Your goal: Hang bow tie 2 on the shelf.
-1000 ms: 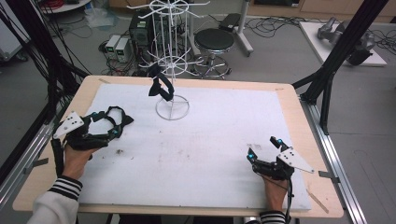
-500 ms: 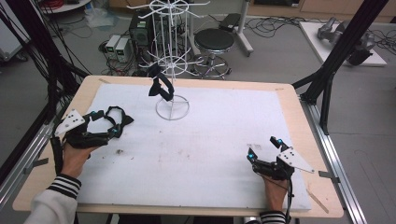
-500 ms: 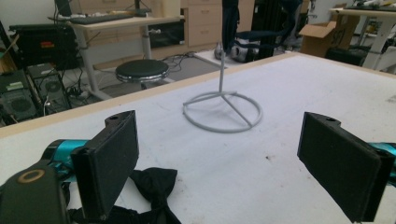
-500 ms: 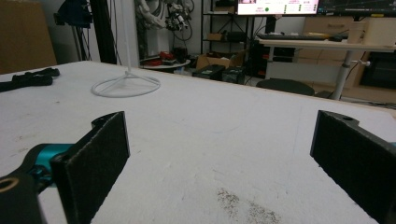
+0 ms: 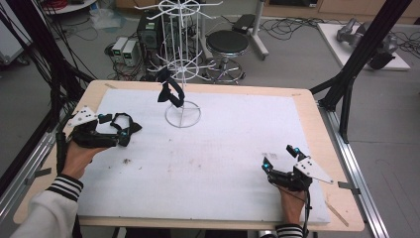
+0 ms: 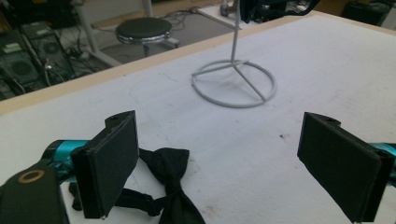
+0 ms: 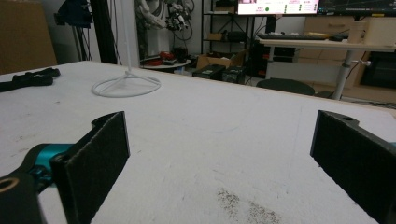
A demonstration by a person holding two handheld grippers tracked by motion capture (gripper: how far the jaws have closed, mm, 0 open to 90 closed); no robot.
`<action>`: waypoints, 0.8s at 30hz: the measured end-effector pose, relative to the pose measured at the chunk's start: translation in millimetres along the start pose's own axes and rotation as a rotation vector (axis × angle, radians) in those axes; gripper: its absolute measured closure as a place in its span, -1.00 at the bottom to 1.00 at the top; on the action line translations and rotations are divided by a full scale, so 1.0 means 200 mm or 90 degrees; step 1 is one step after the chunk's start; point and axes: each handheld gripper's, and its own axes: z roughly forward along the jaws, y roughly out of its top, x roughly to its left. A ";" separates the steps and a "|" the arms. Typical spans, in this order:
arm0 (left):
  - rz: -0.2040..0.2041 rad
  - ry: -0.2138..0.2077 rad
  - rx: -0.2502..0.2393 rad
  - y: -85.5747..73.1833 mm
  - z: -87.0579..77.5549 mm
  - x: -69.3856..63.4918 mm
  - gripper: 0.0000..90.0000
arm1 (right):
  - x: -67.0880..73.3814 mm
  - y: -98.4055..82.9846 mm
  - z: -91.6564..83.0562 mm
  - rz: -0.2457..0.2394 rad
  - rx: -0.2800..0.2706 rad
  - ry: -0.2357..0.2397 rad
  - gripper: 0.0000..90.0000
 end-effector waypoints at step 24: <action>0.039 0.006 0.210 0.16 0.18 0.07 -0.70 | 0.00 0.00 0.00 0.002 0.001 0.001 -0.91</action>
